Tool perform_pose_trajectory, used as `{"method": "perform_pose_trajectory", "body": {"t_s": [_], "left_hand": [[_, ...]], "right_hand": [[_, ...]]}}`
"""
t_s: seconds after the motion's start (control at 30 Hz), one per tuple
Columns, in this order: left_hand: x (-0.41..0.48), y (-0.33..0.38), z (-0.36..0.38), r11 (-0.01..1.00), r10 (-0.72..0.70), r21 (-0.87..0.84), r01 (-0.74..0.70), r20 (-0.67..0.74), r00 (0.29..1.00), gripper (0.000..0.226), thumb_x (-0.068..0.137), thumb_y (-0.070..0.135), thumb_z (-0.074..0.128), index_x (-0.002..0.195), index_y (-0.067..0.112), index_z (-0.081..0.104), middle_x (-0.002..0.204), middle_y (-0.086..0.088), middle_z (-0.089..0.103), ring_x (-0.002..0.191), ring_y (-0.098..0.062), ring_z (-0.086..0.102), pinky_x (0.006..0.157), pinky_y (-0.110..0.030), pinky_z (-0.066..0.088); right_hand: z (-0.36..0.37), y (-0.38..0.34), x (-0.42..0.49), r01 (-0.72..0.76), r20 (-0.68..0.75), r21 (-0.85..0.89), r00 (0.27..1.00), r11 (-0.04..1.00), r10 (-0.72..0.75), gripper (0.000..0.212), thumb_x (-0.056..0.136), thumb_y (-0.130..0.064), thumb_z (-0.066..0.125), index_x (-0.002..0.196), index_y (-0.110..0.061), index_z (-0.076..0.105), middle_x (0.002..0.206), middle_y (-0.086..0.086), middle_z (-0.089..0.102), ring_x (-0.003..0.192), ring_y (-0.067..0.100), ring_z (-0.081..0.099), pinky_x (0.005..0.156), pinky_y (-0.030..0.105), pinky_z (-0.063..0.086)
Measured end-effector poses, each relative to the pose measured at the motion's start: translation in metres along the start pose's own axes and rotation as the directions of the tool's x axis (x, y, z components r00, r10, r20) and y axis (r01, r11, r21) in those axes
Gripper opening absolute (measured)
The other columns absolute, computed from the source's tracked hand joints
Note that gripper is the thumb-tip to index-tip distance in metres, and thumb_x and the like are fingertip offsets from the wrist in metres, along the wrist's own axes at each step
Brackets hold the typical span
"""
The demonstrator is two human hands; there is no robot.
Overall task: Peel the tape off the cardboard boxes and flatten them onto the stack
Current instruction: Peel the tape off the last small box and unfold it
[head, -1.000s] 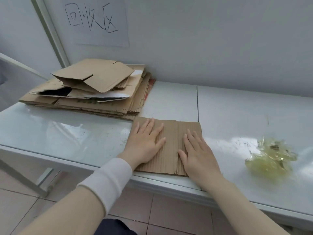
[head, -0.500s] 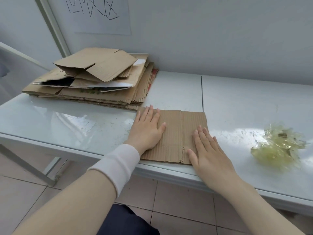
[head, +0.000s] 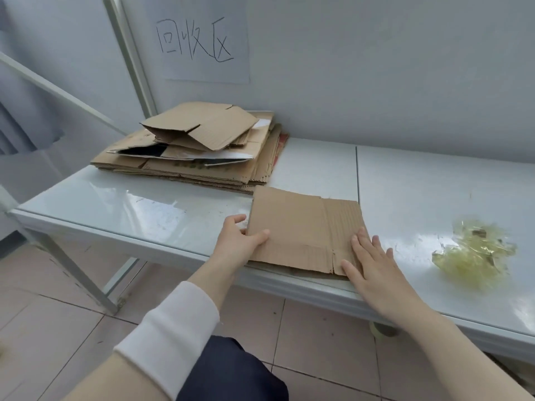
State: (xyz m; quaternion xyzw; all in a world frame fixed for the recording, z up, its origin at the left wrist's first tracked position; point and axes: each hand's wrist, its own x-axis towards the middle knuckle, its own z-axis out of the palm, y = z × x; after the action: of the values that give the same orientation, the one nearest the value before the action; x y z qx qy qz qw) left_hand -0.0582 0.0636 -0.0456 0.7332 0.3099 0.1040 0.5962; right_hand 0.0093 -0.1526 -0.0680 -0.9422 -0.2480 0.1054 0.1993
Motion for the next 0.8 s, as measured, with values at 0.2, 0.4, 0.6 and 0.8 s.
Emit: {"method": "perform_pose_trajectory", "body": {"t_s": [0.2, 0.4, 0.6, 0.8], "left_hand": [[0.007, 0.034, -0.051, 0.925, 0.159, -0.344, -0.158, -0.026, 0.987, 0.032, 0.088, 0.012, 0.060, 0.119, 0.010, 0.053, 0.094, -0.005, 0.066, 0.079, -0.017, 0.062, 0.076, -0.031, 0.052], [0.088, 0.085, -0.141, 0.905, 0.373, -0.063, -0.421, -0.360, 0.855, 0.028, 0.084, 0.025, 0.066, 0.110, 0.018, 0.058, 0.087, 0.004, 0.063, 0.076, -0.011, 0.059, 0.071, -0.024, 0.049], [0.208, 0.116, -0.202, 0.941, 0.324, 0.209, -0.265, -0.337, 0.884, 0.043, 0.088, 0.029, 0.061, 0.122, 0.006, 0.054, 0.123, -0.010, 0.056, 0.110, -0.023, 0.051, 0.086, -0.029, 0.039], [0.272, 0.089, -0.211, 0.939, 0.097, 0.344, -0.013, -0.227, 0.969, 0.049, 0.089, 0.041, 0.057, 0.120, 0.003, 0.057, 0.126, -0.011, 0.055, 0.119, -0.031, 0.049, 0.100, -0.037, 0.038]], "right_hand": [[-0.026, -0.040, -0.002, 0.061, -0.255, 0.689, 0.953, 0.722, 0.164, 0.057, 0.091, -0.028, 0.053, 0.142, -0.024, 0.029, 0.130, -0.012, 0.044, 0.103, 0.014, 0.058, 0.076, 0.026, 0.045], [-0.041, -0.157, 0.090, 0.057, -0.100, 0.941, 0.989, 0.334, 0.112, 0.020, 0.091, -0.011, 0.054, 0.111, -0.009, 0.054, 0.098, 0.005, 0.066, 0.090, 0.021, 0.063, 0.080, 0.033, 0.052], [-0.039, -0.241, 0.207, -0.102, 0.004, 0.798, 0.986, 0.594, 0.164, 0.033, 0.094, -0.012, 0.042, 0.125, 0.001, 0.046, 0.117, 0.013, 0.056, 0.116, 0.032, 0.051, 0.102, 0.039, 0.042], [-0.019, -0.245, 0.272, -0.117, -0.018, 0.491, 0.989, 0.863, 0.144, 0.039, 0.096, -0.022, 0.043, 0.123, 0.005, 0.046, 0.117, 0.016, 0.054, 0.109, 0.031, 0.053, 0.094, 0.034, 0.044]]}}
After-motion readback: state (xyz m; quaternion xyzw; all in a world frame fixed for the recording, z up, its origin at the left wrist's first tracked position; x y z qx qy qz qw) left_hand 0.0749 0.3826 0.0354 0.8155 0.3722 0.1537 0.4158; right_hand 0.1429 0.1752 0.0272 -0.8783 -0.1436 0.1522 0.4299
